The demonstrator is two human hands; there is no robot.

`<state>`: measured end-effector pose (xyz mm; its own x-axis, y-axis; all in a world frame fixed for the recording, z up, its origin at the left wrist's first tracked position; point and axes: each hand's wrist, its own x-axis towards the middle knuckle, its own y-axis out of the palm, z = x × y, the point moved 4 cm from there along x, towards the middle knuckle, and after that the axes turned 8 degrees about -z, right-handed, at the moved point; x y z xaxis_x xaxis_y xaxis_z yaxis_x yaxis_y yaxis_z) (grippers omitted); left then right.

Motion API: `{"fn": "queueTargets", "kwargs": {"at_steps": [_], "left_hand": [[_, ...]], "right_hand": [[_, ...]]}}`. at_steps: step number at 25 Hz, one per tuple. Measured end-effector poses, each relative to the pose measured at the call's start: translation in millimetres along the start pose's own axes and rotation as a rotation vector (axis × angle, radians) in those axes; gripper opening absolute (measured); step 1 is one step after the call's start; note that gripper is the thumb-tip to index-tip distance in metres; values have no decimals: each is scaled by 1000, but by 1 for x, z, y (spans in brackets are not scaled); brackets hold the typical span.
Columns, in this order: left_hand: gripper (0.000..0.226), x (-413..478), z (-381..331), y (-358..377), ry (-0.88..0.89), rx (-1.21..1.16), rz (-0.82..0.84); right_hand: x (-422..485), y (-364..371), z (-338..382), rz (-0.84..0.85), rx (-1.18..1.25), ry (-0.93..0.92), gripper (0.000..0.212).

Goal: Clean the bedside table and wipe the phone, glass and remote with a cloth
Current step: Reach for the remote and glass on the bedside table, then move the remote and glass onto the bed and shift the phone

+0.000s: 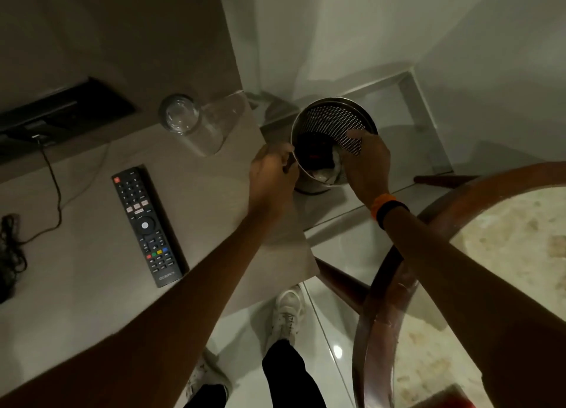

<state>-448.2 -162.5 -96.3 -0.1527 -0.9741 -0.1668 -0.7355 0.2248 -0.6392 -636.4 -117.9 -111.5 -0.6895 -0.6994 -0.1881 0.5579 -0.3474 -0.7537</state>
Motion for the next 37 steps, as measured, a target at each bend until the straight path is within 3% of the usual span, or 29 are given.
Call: {"fn": "queueTargets", "kwargs": {"at_steps": [5, 9, 12, 14, 15, 18, 21, 24, 28, 33, 37], "left_hand": [[31, -55, 42, -73, 40, -20, -318], [47, -90, 102, -131, -286, 0, -551], [63, -96, 135, -153, -476, -21, -530], [66, -96, 148, -158, -521, -32, -475], [64, -95, 150, -158, -524, -12, -456], [62, -94, 149, -160, -498, 103, -424], [63, -83, 147, -165, -443, 381, -341], [61, -73, 147, -168, -426, 475, -267], [80, -76, 150, -176, -461, 351, -235], [84, -135, 173, -225, -552, 107, -400], [81, -212, 203, -305, -681, -46, -634]], "right_hand": [[-49, 23, 52, 12, 66, -257, 34], [-88, 78, 113, 242, 203, -364, 58], [-95, 114, 146, 302, 247, -363, 87], [-91, 131, 160, 300, 230, -338, 95], [-87, 134, 164, 285, 223, -324, 91], [-84, 128, 179, 172, 187, -414, 51], [-103, 121, 193, 184, 147, -486, 51], [-123, 125, 182, 184, 77, -537, 31], [-158, 130, 178, 186, 30, -619, 59], [-213, 134, 211, 268, 50, -724, 52], [-287, 161, 257, 459, 91, -795, 53]]}}
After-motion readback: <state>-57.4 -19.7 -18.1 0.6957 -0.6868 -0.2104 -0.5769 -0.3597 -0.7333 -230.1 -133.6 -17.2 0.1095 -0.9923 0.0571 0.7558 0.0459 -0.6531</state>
